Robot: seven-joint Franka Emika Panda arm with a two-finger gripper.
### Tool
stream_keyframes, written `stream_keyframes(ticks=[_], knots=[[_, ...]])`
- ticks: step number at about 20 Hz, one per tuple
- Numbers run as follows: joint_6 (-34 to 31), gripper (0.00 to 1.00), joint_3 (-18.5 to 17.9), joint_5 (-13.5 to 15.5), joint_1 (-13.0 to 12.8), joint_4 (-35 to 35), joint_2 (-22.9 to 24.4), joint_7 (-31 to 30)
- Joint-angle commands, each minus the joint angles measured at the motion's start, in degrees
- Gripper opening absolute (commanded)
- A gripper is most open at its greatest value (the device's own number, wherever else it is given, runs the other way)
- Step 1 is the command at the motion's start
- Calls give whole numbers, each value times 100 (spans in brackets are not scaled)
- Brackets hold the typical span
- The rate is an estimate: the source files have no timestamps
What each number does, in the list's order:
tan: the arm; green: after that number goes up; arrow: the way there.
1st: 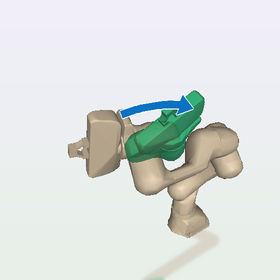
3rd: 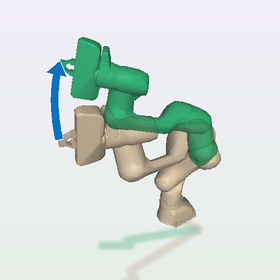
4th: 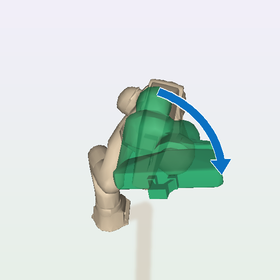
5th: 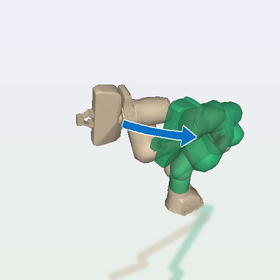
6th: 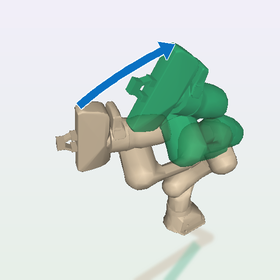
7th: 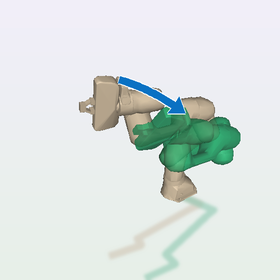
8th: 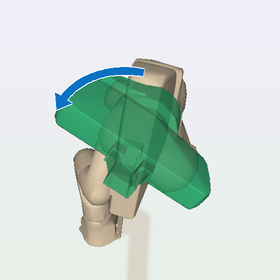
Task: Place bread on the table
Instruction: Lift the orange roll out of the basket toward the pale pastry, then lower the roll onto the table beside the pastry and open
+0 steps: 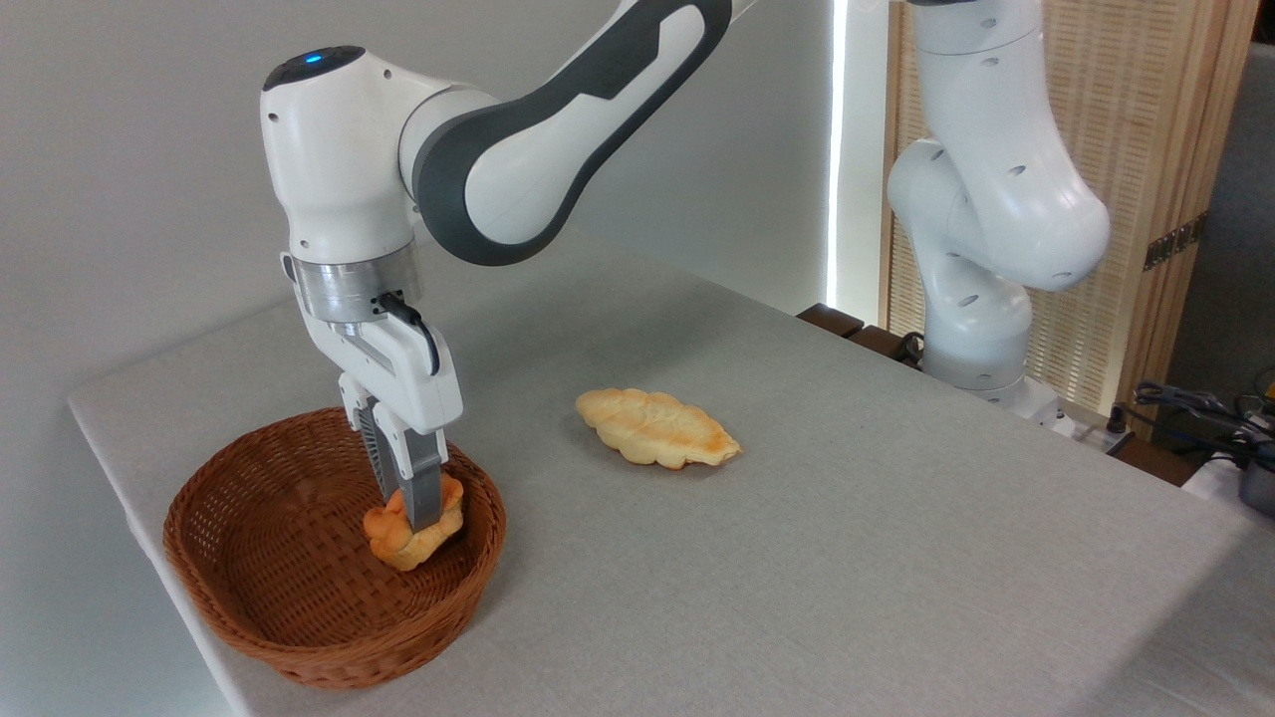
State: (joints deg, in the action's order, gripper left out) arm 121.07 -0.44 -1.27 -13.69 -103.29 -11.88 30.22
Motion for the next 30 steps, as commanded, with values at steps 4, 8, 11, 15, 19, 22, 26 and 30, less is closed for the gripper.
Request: stream_keyframes(ticks=[4,8,11,15,19,22,26,30], knots=[[75,31,-44,12,7,151,457,19],[-389,37,-35,30,-2,72,826,1],[-987,44,-26,293,-10,-76,1212,1],[-1673,57,-18,513,-176,-524,1609,-8],[-1605,69,-18,522,-537,-1131,1662,1],[-1429,100,-18,522,-573,-1193,1487,19],[-1297,100,-18,505,-608,-1185,1364,36],[-1288,100,-18,452,-678,-1176,1293,45]])
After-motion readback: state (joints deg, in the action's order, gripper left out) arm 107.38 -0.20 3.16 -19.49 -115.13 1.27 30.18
